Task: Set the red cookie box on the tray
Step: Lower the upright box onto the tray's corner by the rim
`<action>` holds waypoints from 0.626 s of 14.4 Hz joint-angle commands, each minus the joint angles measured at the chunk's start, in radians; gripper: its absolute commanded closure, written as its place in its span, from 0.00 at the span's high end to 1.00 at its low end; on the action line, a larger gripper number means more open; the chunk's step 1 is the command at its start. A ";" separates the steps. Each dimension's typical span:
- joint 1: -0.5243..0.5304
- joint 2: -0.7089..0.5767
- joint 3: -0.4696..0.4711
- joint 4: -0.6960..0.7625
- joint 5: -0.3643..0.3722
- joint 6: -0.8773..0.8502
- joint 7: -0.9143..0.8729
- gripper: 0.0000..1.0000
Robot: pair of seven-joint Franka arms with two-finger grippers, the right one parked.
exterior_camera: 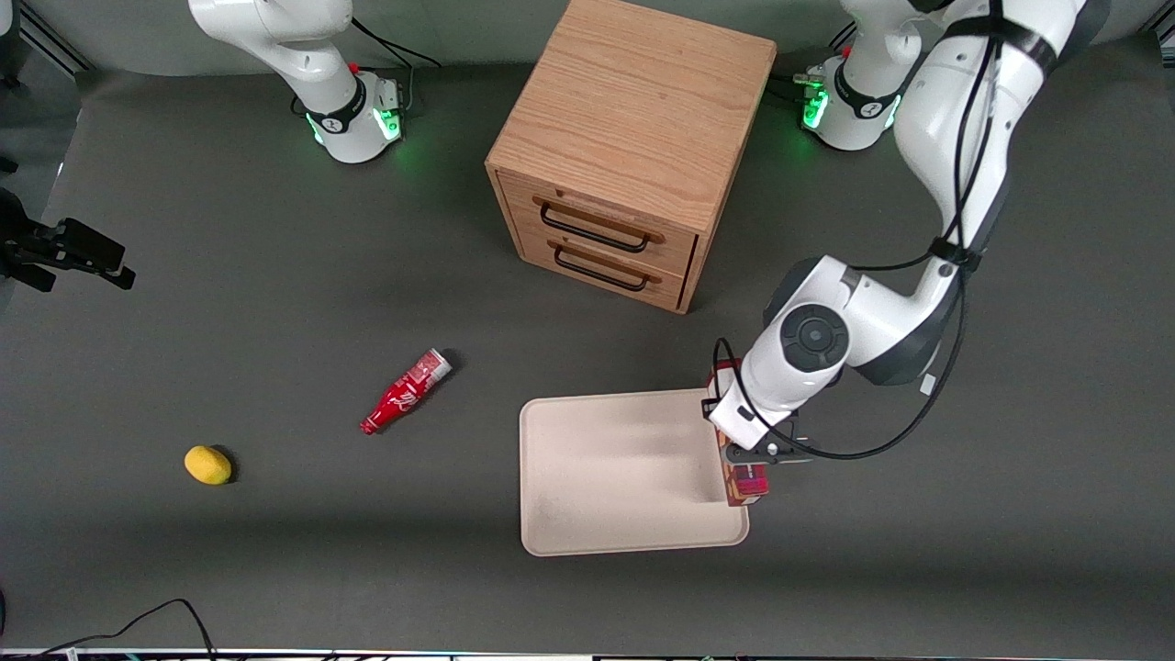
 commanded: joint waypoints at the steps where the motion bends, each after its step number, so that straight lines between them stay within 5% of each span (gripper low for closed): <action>1: -0.013 0.017 -0.004 0.007 0.055 0.036 -0.053 0.00; 9: -0.019 0.052 -0.003 0.027 0.091 0.052 -0.053 0.00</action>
